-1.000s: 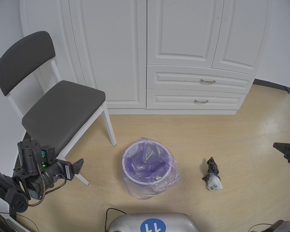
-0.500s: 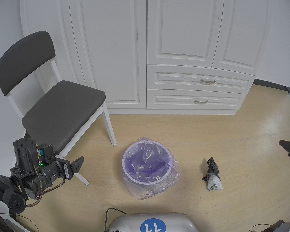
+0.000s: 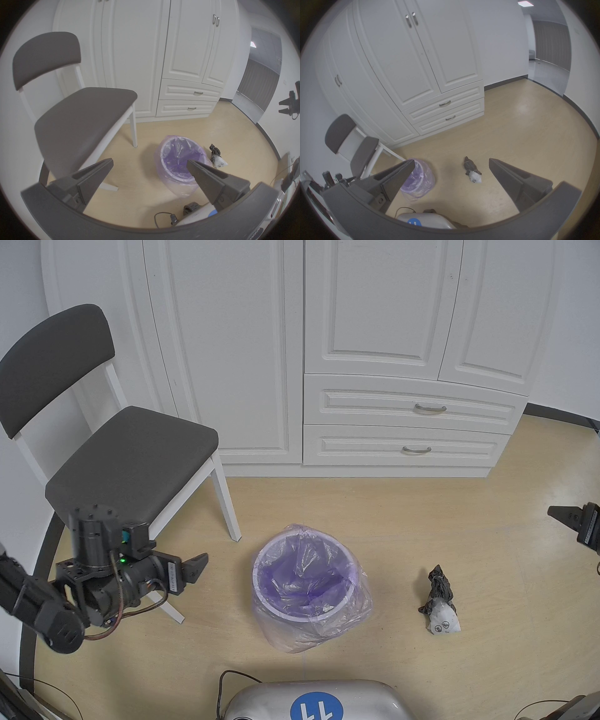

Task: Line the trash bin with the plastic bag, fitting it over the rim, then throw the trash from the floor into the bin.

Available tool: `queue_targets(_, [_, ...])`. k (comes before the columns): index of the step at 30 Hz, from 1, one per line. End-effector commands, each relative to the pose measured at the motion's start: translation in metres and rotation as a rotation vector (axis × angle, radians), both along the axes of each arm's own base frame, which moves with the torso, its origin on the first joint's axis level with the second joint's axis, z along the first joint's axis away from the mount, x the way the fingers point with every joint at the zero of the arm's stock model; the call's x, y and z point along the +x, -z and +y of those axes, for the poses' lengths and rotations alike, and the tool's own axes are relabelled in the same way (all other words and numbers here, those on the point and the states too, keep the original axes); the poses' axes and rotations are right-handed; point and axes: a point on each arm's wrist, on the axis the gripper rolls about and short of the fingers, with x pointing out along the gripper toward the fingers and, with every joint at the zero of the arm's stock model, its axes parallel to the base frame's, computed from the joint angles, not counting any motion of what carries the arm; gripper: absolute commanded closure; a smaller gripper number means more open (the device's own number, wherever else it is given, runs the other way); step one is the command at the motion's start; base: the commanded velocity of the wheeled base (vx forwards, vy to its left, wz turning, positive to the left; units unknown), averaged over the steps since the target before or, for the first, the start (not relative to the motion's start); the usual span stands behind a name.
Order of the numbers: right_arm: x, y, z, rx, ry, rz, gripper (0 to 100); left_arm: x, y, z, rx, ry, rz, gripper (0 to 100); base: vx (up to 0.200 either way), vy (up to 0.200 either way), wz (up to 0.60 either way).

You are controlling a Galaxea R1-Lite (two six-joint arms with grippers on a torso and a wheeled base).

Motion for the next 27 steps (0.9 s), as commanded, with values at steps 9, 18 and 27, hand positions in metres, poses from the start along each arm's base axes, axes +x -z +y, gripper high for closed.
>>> queue_targets(9, [0.114,0.045,0.019,-0.079,-0.175,0.258,0,0.087,0.074,-0.037,0.087,0.014,0.233,0,0.0,0.0,0.0])
queue_targets(18, [0.168,0.095,0.044,-0.018,-0.268,0.28,0,0.092,0.087,-0.01,0.105,-0.045,0.32,0,0.0,0.0,0.0])
queue_targets(27, [0.236,0.148,0.08,0.055,-0.287,0.348,0,0.13,0.143,-0.016,0.061,0.129,0.413,0,0.0,0.0,0.0])
